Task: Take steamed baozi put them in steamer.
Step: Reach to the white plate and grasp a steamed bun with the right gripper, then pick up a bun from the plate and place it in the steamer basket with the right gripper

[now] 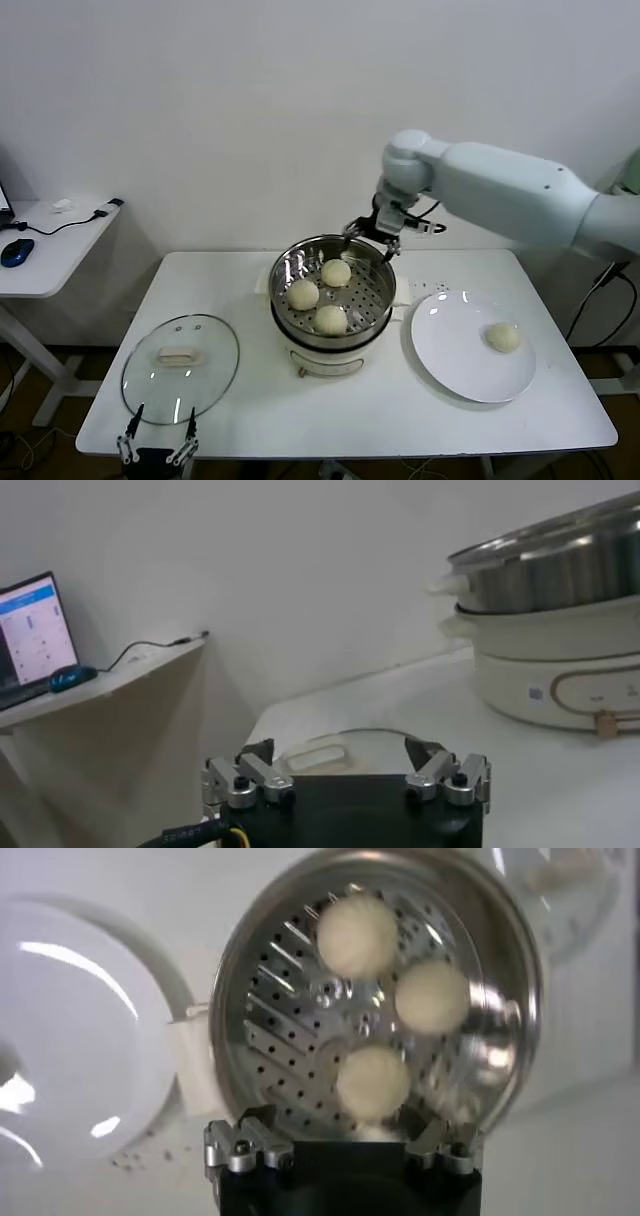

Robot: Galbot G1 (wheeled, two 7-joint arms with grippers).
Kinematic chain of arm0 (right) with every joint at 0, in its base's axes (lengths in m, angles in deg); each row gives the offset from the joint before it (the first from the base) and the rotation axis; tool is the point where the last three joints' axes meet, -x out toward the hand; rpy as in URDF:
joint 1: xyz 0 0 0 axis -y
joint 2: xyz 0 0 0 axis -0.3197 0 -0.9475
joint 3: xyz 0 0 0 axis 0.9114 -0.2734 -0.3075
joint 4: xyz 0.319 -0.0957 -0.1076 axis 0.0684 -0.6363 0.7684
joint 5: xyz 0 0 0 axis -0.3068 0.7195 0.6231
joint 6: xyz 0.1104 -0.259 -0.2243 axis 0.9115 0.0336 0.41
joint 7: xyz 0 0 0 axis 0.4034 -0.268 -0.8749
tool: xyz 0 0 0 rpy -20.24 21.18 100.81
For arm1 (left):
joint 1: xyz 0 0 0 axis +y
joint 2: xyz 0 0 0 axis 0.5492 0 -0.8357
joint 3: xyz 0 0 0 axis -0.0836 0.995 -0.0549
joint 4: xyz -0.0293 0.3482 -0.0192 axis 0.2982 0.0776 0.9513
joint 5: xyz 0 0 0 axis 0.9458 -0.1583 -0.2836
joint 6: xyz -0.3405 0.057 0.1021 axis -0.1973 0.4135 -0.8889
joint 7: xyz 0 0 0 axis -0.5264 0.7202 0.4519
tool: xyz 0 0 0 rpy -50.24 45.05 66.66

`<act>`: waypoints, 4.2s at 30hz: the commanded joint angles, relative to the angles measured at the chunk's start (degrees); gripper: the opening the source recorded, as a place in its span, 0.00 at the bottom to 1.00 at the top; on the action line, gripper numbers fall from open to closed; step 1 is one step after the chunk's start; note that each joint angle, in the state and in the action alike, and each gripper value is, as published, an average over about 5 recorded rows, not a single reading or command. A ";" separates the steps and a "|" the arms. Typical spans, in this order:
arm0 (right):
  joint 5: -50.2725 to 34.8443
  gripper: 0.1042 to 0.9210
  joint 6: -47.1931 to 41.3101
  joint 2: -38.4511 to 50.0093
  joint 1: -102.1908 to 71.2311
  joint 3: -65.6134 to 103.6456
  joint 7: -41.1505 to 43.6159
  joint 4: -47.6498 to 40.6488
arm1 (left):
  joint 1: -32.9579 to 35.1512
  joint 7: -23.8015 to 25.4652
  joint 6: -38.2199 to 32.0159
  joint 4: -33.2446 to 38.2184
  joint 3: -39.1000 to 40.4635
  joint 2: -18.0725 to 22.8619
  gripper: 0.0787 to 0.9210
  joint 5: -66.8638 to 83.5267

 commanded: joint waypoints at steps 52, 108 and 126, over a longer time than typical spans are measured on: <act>10.88 0.71 -22.08 14.59 -39.48 31.32 4.81 -23.64 | -0.20 0.25 1.61 1.09 0.80 0.96 0.88 -2.16; -50.58 0.53 -41.35 -15.74 3.80 -27.07 -10.82 -5.15 | -2.87 0.22 0.20 -1.92 5.57 -1.09 0.88 -0.48; -48.51 0.54 -41.66 -16.11 0.98 -26.80 -10.89 -6.85 | -4.19 0.38 0.70 -2.97 5.35 -1.91 0.88 -0.60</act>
